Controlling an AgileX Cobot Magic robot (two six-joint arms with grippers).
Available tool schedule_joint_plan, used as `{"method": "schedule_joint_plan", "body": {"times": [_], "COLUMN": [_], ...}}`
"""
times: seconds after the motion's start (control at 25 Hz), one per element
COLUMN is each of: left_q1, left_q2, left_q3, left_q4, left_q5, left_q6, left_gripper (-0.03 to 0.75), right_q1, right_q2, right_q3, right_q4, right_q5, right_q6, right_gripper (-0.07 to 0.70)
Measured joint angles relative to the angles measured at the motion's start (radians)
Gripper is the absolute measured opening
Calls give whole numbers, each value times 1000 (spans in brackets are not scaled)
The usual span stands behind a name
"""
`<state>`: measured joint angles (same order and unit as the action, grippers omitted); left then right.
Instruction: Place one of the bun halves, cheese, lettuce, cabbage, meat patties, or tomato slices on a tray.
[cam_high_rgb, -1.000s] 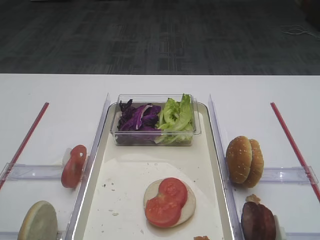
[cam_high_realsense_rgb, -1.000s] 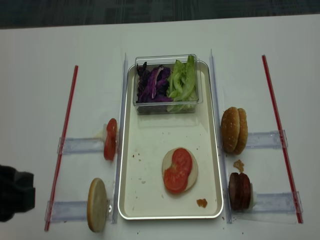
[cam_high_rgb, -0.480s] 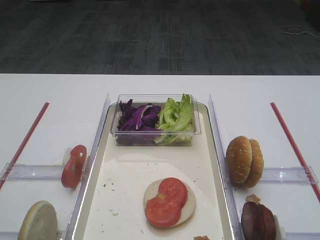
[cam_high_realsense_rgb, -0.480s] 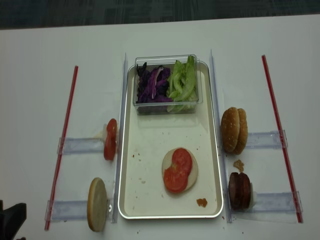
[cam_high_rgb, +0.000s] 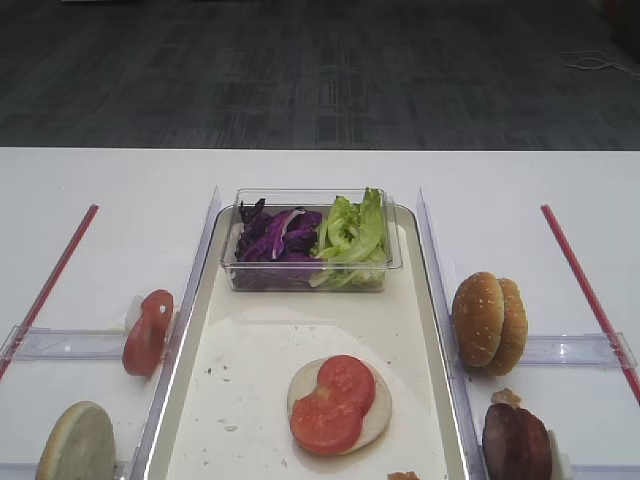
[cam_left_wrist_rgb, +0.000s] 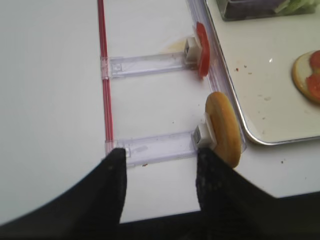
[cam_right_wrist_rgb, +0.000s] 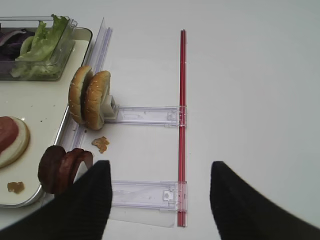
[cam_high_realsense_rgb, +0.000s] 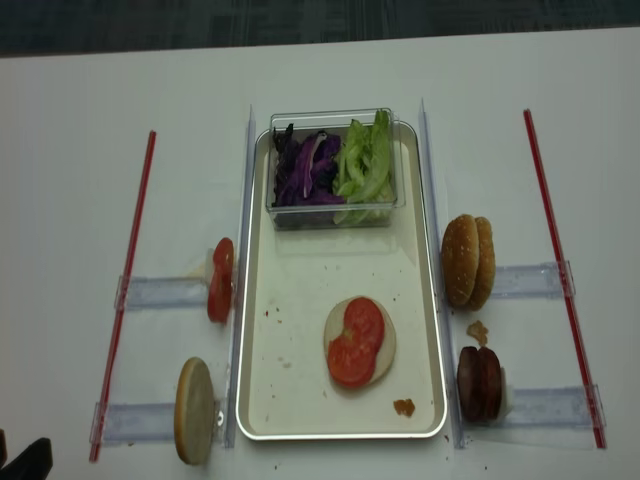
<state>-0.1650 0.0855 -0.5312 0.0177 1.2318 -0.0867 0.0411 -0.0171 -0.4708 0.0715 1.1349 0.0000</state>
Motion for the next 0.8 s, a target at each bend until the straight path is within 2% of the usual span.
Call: {"method": "schedule_joint_plan", "body": {"times": [0.16,0.44,0.8], "left_q1": [0,0,0], "left_q2": [-82,-101,-101], "left_q3": [30,43,43], "left_q4": [-18,-53,-55], "left_q5": [-33,-45,-48], "left_q6": [4,81,98], "left_gripper": [307,307,307], "right_q1": [0,0,0], "right_q2": [0,0,0], "right_q3": [0,0,0], "right_q4": [0,0,0], "right_q5": [0,0,0], "right_q6": [0,0,0], "right_gripper": [450,450,450]}}
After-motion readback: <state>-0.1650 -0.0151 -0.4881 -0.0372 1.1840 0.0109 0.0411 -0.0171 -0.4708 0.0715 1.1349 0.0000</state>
